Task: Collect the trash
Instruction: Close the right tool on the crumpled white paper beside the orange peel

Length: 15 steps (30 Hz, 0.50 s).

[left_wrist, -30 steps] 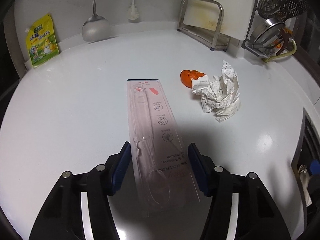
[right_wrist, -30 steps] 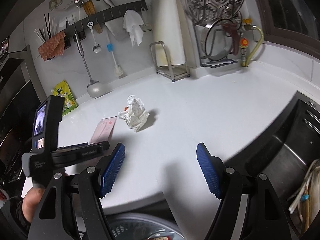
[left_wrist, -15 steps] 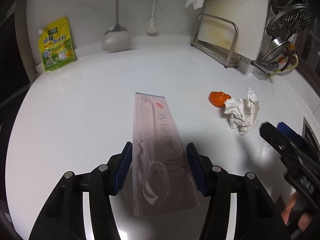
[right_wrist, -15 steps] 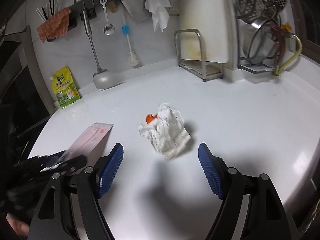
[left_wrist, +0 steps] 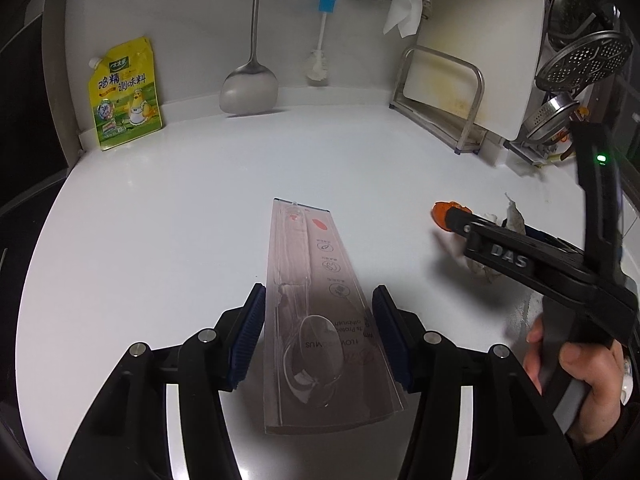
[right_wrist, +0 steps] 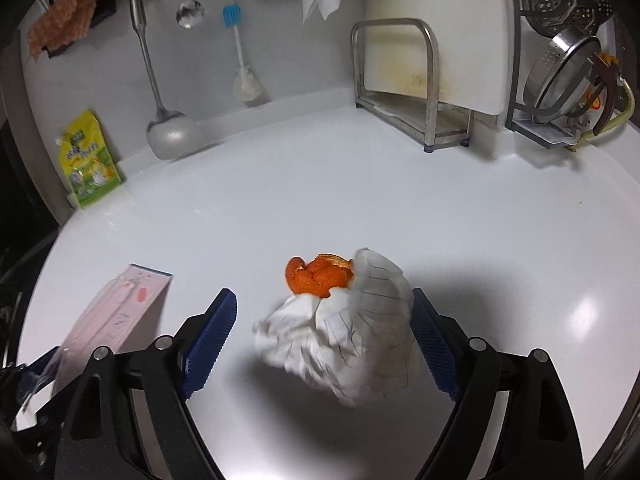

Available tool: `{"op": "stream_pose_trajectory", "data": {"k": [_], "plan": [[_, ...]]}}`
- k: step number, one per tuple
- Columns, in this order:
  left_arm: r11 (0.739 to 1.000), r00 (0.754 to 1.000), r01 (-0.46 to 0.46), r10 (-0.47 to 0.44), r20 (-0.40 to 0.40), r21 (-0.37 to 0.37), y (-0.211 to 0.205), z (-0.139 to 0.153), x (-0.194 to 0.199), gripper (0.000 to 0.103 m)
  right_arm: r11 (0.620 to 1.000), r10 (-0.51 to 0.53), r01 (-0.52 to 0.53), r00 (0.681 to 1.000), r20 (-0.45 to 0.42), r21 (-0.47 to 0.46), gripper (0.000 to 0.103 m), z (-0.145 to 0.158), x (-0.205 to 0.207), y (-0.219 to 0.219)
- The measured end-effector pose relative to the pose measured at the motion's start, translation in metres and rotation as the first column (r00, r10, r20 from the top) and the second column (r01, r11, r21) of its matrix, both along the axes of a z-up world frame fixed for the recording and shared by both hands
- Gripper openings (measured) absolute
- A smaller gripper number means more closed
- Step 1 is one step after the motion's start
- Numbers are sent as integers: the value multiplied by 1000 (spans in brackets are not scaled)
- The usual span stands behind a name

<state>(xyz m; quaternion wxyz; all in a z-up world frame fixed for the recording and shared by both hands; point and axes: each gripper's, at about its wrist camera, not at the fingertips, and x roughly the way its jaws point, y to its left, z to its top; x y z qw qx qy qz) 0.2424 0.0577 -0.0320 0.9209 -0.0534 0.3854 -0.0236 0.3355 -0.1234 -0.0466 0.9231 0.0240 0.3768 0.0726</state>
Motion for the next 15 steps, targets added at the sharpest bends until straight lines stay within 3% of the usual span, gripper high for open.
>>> {"op": "stream_pose_trajectory", "data": {"k": [4, 7, 8, 11, 15], "plan": [[1000, 1000, 0, 0, 1, -4, 1, -1, 1, 53, 1000, 5, -4, 997, -73, 6, 81, -9, 18, 2], [1000, 1000, 2, -2, 1, -8, 2, -1, 1, 53, 1000, 9, -8, 994, -106, 4, 52, -13, 23, 2], [1000, 1000, 4, -4, 1, -10, 2, -2, 1, 53, 1000, 13, -13, 995, -97, -2, 46, -12, 22, 2], [1000, 1000, 7, -7, -1, -12, 1, -3, 1, 53, 1000, 27, -28, 995, -99, 0, 33, -12, 20, 3], [1000, 1000, 7, -7, -2, -14, 1, -3, 0, 53, 999, 43, -42, 994, -99, 20, 27, -12, 17, 3]]}}
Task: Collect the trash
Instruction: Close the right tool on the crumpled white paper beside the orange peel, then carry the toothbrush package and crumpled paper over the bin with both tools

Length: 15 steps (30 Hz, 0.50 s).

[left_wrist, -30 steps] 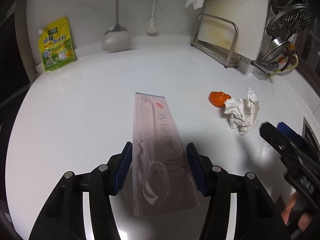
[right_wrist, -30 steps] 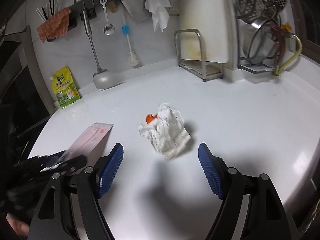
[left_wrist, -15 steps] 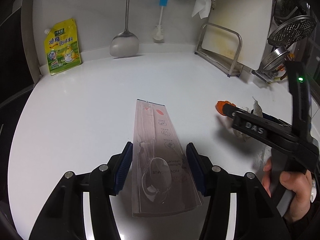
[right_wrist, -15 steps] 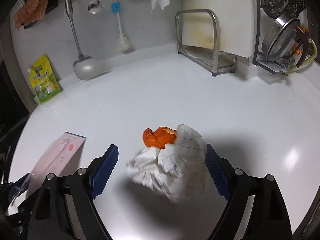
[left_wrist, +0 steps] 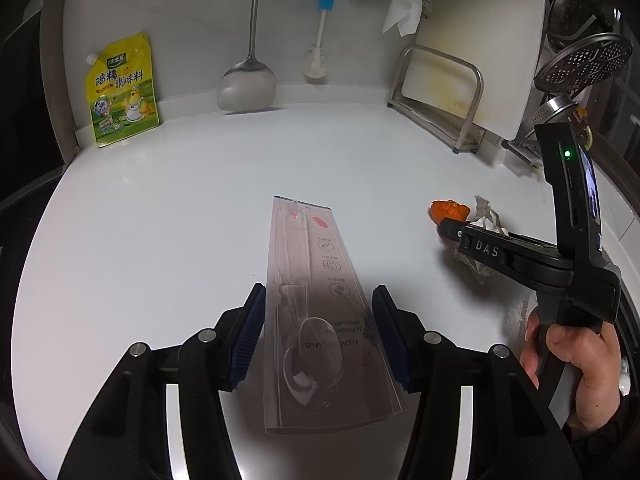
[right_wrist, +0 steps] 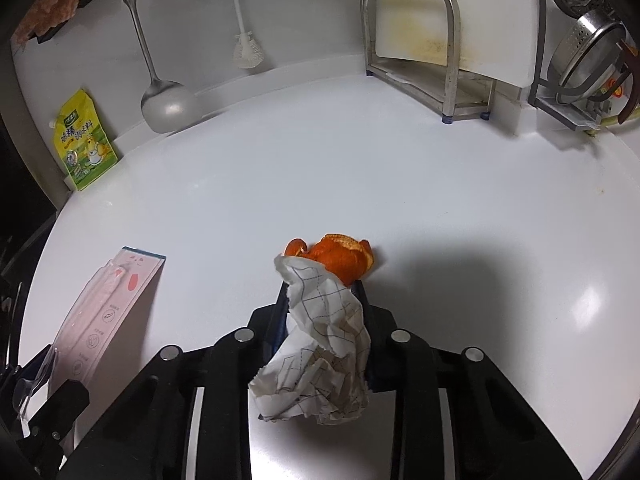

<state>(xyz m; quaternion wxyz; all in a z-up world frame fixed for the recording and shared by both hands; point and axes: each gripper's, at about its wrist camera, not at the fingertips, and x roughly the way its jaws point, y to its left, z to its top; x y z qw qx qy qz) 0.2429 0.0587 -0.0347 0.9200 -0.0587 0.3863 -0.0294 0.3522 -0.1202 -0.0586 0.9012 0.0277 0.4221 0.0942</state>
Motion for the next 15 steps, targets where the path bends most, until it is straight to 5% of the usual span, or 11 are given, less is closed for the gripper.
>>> {"op": "stream_pose_trajectory", "data": {"k": [15], "plan": [[1000, 1000, 5, -5, 13, -2, -1, 5, -8, 53, 998, 26, -30, 996, 82, 46, 20, 16, -26, 0]]}}
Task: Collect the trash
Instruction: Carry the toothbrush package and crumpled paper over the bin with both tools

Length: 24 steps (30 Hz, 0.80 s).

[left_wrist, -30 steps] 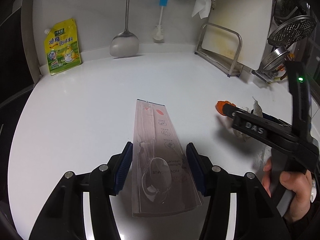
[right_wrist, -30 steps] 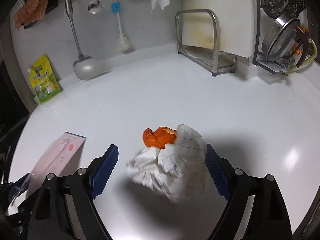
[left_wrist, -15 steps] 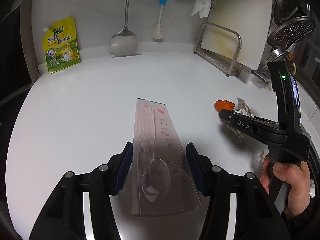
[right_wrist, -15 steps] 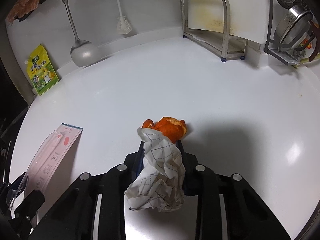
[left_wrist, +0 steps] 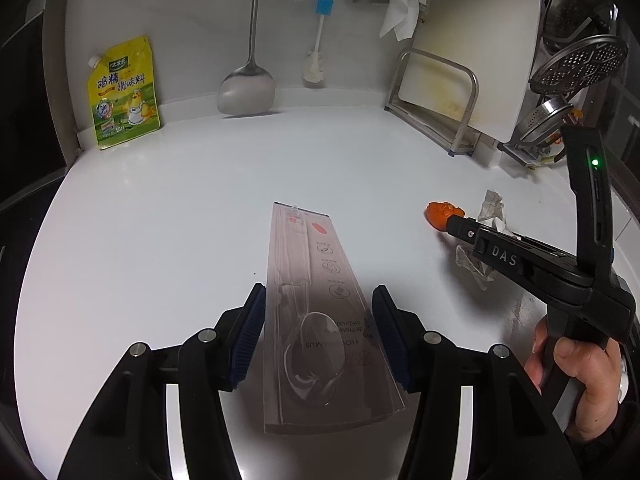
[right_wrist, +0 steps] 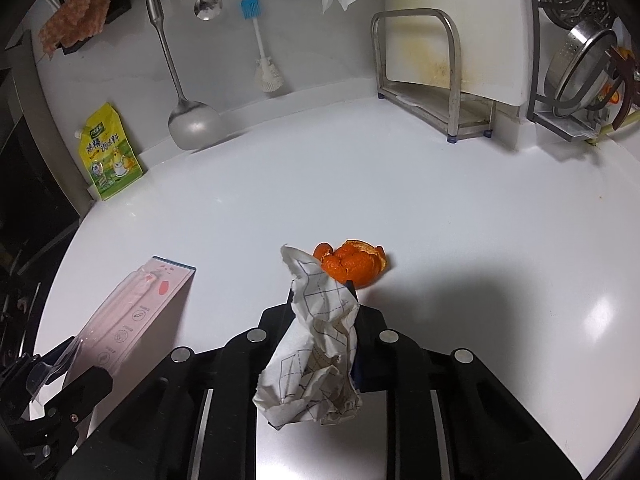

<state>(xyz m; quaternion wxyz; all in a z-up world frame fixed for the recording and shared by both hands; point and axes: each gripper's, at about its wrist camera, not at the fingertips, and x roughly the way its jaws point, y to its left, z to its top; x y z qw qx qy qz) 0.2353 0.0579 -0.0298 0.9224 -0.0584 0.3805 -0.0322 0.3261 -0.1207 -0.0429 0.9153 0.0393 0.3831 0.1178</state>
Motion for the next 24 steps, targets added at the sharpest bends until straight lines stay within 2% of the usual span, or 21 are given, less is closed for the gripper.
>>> {"op": "stream_pose_trajectory", "data": {"k": [4, 5, 7, 18, 22, 24], "plan": [[1000, 1000, 4, -4, 7, -4, 1, 4, -7, 53, 1000, 7, -7, 1000, 22, 10, 20, 7, -19, -1], [1000, 1000, 5, -5, 9, -3, 1, 5, -10, 45, 1000, 8, -9, 1000, 26, 15, 20, 9, -24, -2], [1000, 1000, 16, -16, 8, -3, -1, 7, -16, 40, 1000, 10, -10, 999, 40, 21, 20, 15, -38, -3], [999, 997, 48, -47, 54, -2, -12, 21, -71, 39, 999, -5, 0, 996, 91, 54, 20, 31, -146, -11], [999, 998, 45, -44, 39, -20, -8, 21, -77, 39, 998, -17, 11, 995, 103, 58, 20, 32, -172, -15], [999, 999, 41, -40, 28, -33, -6, 20, -75, 44, 998, -21, 15, 995, 101, 62, 20, 30, -178, -18]]}}
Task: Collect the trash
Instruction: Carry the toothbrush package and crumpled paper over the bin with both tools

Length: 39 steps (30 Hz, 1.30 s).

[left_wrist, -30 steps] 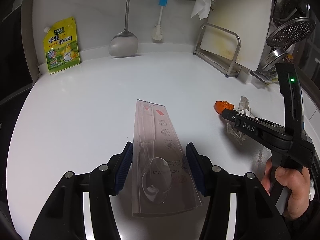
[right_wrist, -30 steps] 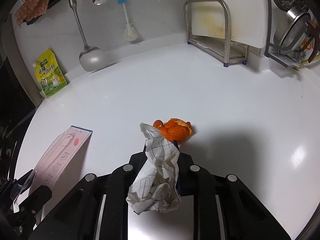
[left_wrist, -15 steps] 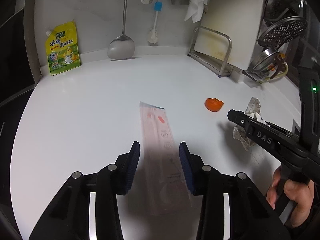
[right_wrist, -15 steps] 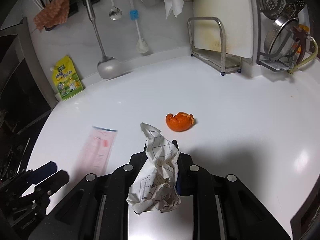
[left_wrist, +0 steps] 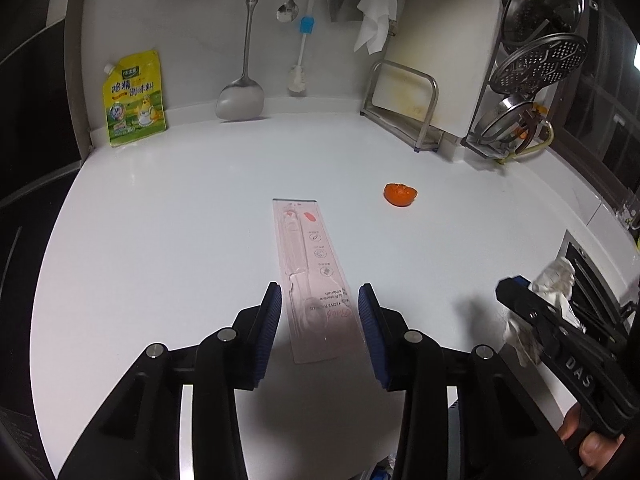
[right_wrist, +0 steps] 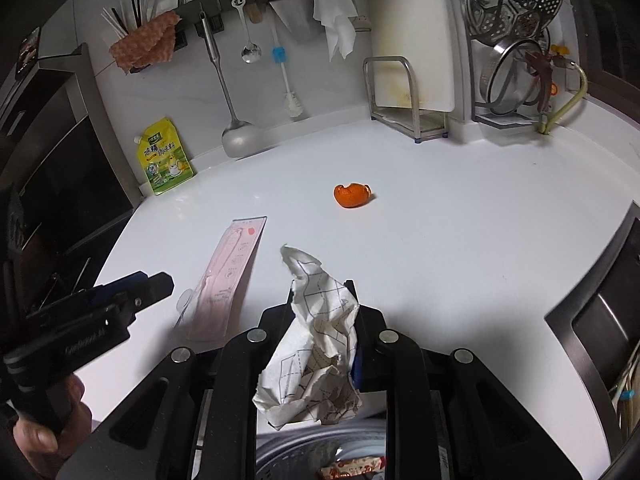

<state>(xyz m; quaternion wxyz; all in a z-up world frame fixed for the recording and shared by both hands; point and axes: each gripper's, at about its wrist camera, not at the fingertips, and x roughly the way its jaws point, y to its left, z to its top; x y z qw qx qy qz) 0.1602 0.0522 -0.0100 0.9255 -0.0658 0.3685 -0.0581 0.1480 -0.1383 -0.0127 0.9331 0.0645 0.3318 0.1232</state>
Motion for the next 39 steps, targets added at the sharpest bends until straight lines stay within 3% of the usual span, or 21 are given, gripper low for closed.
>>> {"op": "stream_pose_trajectory", "data": {"k": [2, 14, 39], "plan": [[1000, 1000, -10, 10, -6, -3, 2, -2, 2, 58, 1000, -3, 3, 1000, -4, 12, 20, -2, -3, -4], [998, 997, -48, 49, -61, 31, 2, -18, 39, 91, 998, 5, -4, 1000, -16, 68, 20, -13, 3, -15], [985, 979, -35, 67, -193, 168, -21, -56, 86, 90, 993, 36, -31, 999, -33, 117, 20, -28, 29, -20]]}}
